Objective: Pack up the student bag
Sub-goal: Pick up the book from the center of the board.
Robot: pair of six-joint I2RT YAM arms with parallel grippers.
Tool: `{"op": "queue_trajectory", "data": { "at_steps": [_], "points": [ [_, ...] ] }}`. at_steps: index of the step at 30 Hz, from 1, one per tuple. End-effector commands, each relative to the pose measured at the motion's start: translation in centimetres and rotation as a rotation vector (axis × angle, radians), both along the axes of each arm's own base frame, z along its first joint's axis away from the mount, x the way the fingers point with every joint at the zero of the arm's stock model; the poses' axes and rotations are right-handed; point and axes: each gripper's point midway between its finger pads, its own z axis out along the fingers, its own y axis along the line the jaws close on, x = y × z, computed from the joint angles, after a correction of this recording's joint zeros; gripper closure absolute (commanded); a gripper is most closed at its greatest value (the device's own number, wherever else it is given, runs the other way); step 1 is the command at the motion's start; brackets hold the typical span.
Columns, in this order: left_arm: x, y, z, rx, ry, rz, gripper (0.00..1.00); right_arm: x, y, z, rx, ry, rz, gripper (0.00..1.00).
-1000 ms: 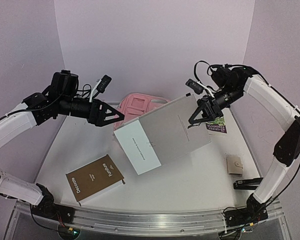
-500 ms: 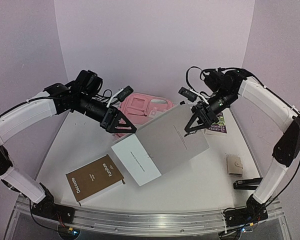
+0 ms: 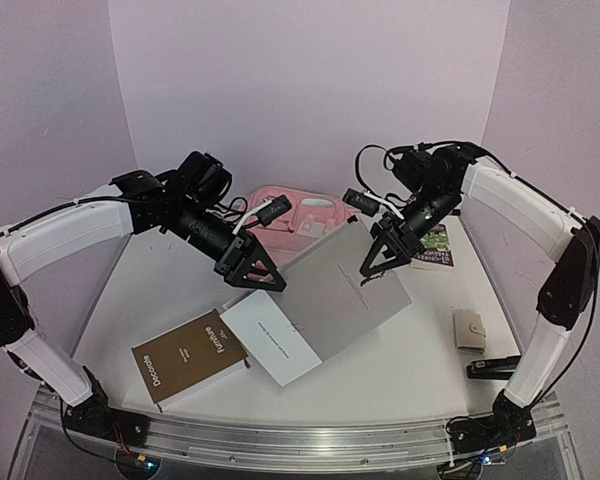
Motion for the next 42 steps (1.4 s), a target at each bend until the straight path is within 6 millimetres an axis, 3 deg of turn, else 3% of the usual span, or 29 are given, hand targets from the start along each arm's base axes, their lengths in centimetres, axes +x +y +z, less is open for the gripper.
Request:
{"op": "queue_trajectory", "data": {
  "at_steps": [1, 35, 39, 42],
  "points": [
    [-0.29, -0.98, 1.75, -0.054, -0.03, -0.047, 0.25, -1.65, -0.3, 1.42, 0.0, 0.055, 0.02, 0.77],
    [-1.18, -1.35, 1.71, -0.077, -0.027, -0.08, 0.89, -1.6, 0.23, 2.25, 0.015, 0.064, 0.02, 0.74],
    [-1.15, -1.18, 2.37, -0.1, -0.047, -0.069, 0.96, -1.61, 0.25, 2.2, 0.014, 0.072, 0.018, 0.65],
    [-1.01, -1.07, 2.48, -0.102, -0.058, -0.055, 0.94, -1.67, 0.27, 2.18, 0.017, 0.081, 0.017, 0.65]
  ]
}}
